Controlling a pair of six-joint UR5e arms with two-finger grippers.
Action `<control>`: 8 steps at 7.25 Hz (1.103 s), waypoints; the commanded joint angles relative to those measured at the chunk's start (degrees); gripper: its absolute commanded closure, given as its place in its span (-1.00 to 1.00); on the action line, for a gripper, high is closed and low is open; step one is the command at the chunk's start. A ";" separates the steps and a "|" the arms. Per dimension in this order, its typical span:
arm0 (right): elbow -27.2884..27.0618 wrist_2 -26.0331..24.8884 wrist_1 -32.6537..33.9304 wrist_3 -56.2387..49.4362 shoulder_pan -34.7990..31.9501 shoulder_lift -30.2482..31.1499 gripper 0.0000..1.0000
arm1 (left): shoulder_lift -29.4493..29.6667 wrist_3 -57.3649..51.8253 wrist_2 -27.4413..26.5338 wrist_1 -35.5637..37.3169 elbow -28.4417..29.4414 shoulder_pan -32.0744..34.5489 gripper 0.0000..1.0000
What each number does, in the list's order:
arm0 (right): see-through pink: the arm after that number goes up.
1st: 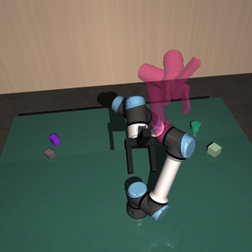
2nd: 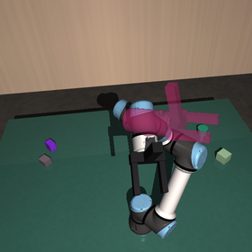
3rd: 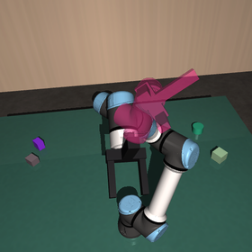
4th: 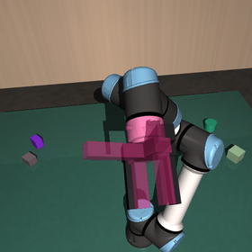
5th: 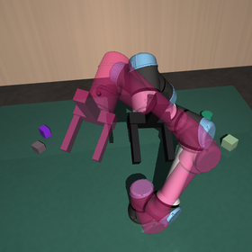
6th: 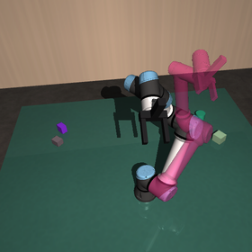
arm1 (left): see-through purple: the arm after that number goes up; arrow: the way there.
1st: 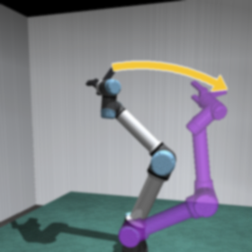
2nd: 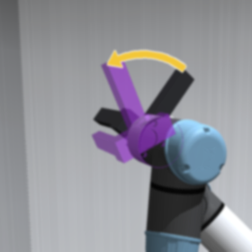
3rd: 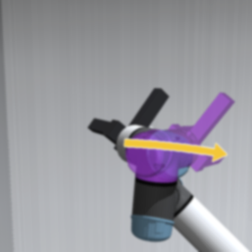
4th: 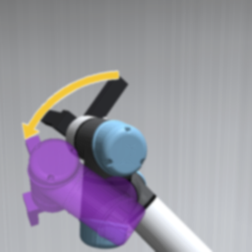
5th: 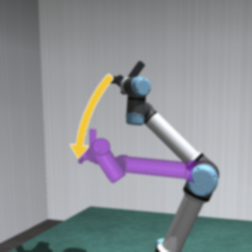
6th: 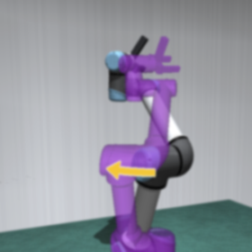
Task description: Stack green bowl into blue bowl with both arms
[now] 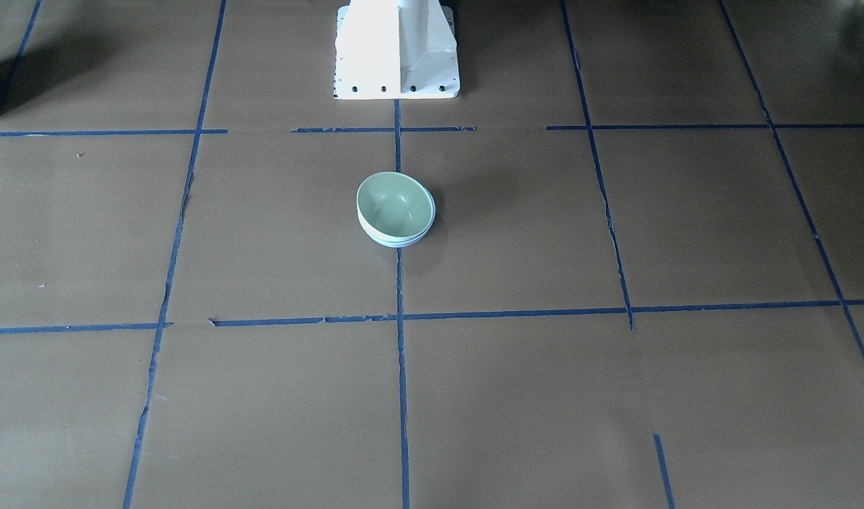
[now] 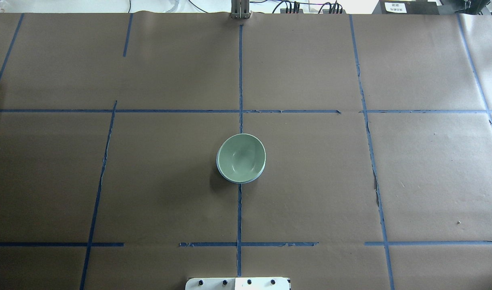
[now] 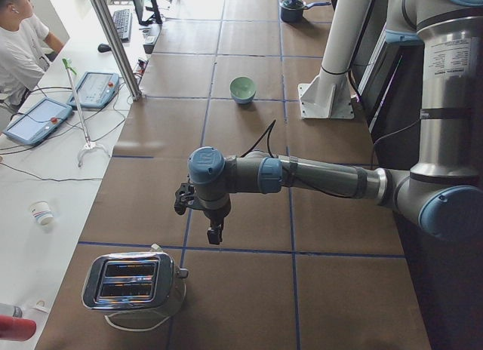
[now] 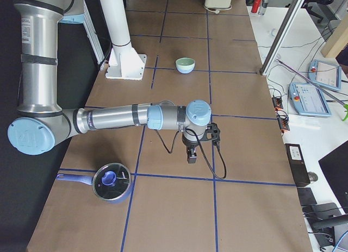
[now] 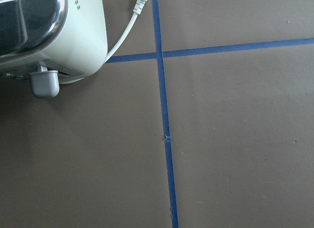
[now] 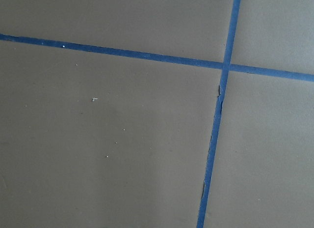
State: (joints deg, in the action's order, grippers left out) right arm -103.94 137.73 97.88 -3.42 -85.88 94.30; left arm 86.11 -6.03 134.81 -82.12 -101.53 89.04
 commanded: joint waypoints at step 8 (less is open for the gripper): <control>-0.83 0.61 -0.06 0.35 1.07 -0.17 -1.00 | 1.43 -0.04 0.01 -7.27 -0.16 -0.09 -1.00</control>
State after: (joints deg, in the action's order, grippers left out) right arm -104.71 138.21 97.83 -2.96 -84.85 94.13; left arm 87.47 -6.02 134.84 -89.41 -101.62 88.96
